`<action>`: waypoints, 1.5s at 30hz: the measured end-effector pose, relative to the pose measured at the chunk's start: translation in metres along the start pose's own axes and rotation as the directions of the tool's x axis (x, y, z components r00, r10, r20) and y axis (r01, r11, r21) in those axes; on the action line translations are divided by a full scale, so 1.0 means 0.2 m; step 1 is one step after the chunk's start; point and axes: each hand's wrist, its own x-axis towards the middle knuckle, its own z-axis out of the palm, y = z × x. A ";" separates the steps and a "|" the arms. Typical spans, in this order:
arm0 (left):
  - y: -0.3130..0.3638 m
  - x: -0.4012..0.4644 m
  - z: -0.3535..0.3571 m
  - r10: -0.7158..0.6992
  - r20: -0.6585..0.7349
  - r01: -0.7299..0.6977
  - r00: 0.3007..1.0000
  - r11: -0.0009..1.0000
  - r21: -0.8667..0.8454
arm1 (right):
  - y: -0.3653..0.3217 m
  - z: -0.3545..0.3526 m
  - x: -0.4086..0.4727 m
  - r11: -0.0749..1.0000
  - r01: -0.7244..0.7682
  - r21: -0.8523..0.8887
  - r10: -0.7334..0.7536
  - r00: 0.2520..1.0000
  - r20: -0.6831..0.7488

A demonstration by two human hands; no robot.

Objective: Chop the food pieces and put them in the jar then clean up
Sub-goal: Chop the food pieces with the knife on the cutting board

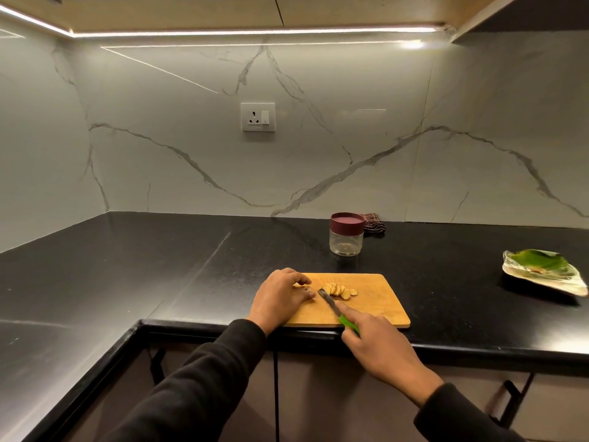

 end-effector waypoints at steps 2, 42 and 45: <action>0.00 0.01 0.00 -0.013 0.030 0.013 0.999 1.000 0.024 | 0.00 0.00 0.00 1.000 -0.002 0.001 0.002 1.000 -0.001; 0.41 0.55 0.33 0.195 0.274 -0.160 0.942 0.977 -0.143 | 0.15 -0.01 0.05 0.992 0.110 -0.066 -0.110 0.994 0.007; 0.37 0.53 0.24 0.174 0.203 -0.140 0.964 0.975 -0.173 | 0.15 -0.02 0.05 0.993 0.108 -0.055 -0.107 0.994 0.019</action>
